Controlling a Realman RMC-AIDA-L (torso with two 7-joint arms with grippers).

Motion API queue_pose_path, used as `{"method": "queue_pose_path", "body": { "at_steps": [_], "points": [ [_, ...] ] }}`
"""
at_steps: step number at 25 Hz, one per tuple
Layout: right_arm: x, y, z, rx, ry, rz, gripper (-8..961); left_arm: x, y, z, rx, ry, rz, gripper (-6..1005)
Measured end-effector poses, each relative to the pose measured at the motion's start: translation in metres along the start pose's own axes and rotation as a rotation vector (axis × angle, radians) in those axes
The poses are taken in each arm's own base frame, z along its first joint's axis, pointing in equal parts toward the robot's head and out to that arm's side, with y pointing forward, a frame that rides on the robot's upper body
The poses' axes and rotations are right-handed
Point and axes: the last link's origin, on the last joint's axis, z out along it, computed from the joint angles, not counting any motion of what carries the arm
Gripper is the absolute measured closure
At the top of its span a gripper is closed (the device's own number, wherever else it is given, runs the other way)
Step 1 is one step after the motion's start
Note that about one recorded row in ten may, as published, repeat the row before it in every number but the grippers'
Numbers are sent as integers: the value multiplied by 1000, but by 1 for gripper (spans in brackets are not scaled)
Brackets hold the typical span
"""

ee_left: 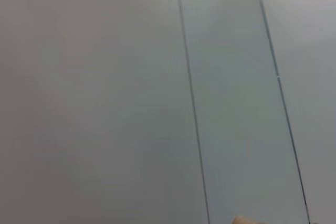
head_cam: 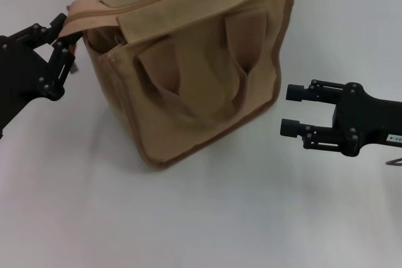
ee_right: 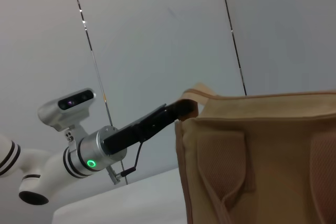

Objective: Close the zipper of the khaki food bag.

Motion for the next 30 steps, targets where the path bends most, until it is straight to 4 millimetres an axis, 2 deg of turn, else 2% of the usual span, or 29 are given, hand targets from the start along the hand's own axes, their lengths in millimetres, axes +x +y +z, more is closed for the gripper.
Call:
{"method": "queue_pose_path", "body": {
  "at_steps": [3,7,12,14,19,22,25,26,27,28,30],
  "points": [
    [0,-1,2,-4,8,-2,245,-1,-3,-2,13,-19,-30,912],
    [0,-4,4,11,16,-2,245,1,-10,-12,11,-48,-78,756],
    [2,-8,7,22,35,11,245,14,-17,-22,-94,-104,-196,601],
    [2,-9,8,21,38,16,245,31,-15,-28,-266,-163,-323,543],
    [3,-9,9,8,54,19,245,39,-4,-25,-440,-229,-435,351],
    [5,-6,12,-14,76,18,245,21,21,-7,-575,-330,-504,248],
    [10,-2,16,-41,108,20,245,19,23,-6,-583,-337,-508,184],
    [15,1,20,-57,129,20,245,5,37,5,-628,-401,-511,163],
    [15,1,20,-57,129,20,245,5,37,5,-628,-401,-511,163],
    [16,2,21,-64,137,18,245,-11,48,15,-648,-477,-485,163],
    [19,4,25,-73,143,10,245,-16,50,17,-647,-499,-471,164]
  ]
}}
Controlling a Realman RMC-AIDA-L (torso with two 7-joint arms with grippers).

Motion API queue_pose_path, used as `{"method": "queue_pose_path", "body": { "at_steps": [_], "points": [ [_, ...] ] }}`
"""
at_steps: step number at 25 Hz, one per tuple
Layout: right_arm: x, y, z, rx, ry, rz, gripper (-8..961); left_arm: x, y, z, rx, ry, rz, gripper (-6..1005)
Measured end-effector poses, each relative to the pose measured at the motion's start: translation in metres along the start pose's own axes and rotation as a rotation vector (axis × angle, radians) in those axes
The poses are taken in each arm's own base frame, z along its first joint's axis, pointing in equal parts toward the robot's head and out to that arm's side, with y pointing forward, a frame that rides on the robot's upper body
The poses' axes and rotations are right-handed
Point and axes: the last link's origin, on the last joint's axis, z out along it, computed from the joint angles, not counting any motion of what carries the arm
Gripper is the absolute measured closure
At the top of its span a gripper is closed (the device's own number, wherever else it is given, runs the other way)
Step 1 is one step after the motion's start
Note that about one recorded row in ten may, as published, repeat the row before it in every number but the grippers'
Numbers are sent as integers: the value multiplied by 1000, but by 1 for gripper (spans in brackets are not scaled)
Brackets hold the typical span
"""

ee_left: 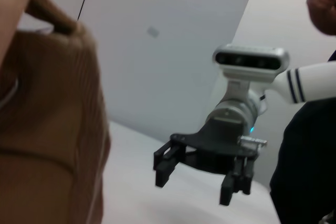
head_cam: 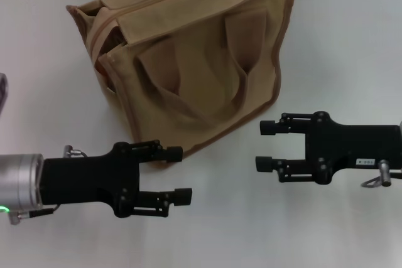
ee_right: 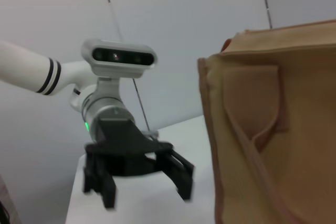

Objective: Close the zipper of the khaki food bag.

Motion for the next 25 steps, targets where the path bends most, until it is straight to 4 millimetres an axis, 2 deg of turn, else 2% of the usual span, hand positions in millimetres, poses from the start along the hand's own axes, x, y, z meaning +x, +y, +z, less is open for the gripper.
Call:
{"method": "queue_pose_path", "body": {
  "at_steps": [3,9,25],
  "points": [
    [3,3,9,-10,-9,-8,245,-10,-3,8,22,-20,16,164],
    [6,8,18,-25,-18,-6,245,-15,-7,11,47,-42,31,166],
    [9,10,20,-27,-22,-21,245,-20,-5,10,54,-40,39,169]
  ]
}}
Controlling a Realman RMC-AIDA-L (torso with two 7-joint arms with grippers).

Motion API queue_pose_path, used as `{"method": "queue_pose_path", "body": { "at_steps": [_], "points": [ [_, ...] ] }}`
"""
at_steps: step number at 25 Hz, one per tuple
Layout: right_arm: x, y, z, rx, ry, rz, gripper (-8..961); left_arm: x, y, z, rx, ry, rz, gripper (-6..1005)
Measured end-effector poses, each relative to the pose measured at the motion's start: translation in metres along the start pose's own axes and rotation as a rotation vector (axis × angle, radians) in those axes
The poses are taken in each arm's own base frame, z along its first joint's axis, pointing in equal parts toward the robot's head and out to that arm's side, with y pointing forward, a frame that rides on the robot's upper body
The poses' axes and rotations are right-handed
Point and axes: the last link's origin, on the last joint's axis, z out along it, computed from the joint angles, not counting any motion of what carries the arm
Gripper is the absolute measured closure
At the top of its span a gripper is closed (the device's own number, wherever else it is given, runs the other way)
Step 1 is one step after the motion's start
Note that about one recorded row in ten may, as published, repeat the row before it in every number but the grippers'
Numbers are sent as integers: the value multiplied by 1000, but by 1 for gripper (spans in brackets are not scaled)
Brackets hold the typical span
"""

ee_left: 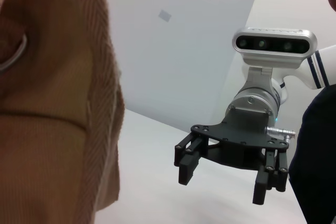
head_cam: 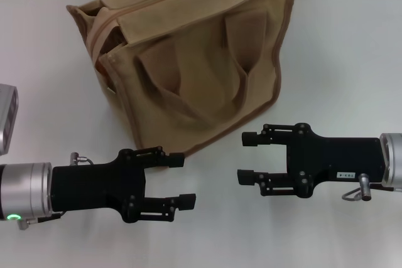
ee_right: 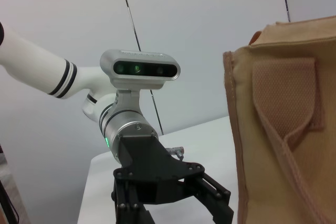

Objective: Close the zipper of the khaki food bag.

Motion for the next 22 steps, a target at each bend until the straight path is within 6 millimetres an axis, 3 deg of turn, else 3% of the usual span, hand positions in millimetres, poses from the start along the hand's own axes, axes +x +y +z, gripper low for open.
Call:
{"method": "queue_pose_path", "body": {
  "at_steps": [22],
  "points": [
    [8,0,4,-4,34,-12,245,4,-1,1,-2,19,8,169]
  ]
}}
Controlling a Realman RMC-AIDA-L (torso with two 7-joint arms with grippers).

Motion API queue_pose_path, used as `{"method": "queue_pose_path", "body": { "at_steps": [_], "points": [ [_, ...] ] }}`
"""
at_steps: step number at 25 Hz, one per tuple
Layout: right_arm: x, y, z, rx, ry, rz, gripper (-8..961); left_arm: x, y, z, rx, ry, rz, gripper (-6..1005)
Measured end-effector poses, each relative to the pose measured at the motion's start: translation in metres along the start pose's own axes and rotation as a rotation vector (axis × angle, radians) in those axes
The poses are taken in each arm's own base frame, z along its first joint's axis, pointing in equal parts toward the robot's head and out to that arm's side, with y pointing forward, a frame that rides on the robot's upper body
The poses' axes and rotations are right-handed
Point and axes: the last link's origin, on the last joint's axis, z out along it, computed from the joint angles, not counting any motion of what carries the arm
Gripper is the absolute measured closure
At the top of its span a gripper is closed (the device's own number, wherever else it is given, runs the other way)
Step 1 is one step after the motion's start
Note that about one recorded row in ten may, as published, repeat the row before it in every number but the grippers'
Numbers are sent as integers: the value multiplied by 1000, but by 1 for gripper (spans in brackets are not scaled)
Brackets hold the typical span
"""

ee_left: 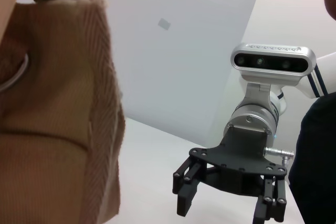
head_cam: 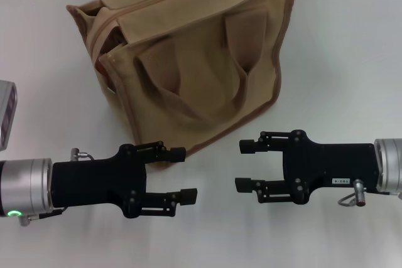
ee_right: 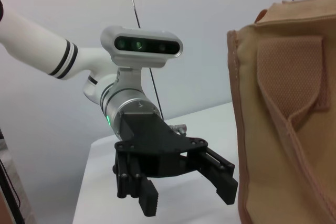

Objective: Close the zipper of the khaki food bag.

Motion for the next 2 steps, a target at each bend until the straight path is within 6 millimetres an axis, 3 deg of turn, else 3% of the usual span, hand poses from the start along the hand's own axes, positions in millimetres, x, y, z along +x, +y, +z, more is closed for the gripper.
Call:
{"method": "queue_pose_path", "body": {
  "at_steps": [2],
  "points": [
    [0,0,0,0,1,-1,245,0,0,0,0,0,0,169]
  ]
}}
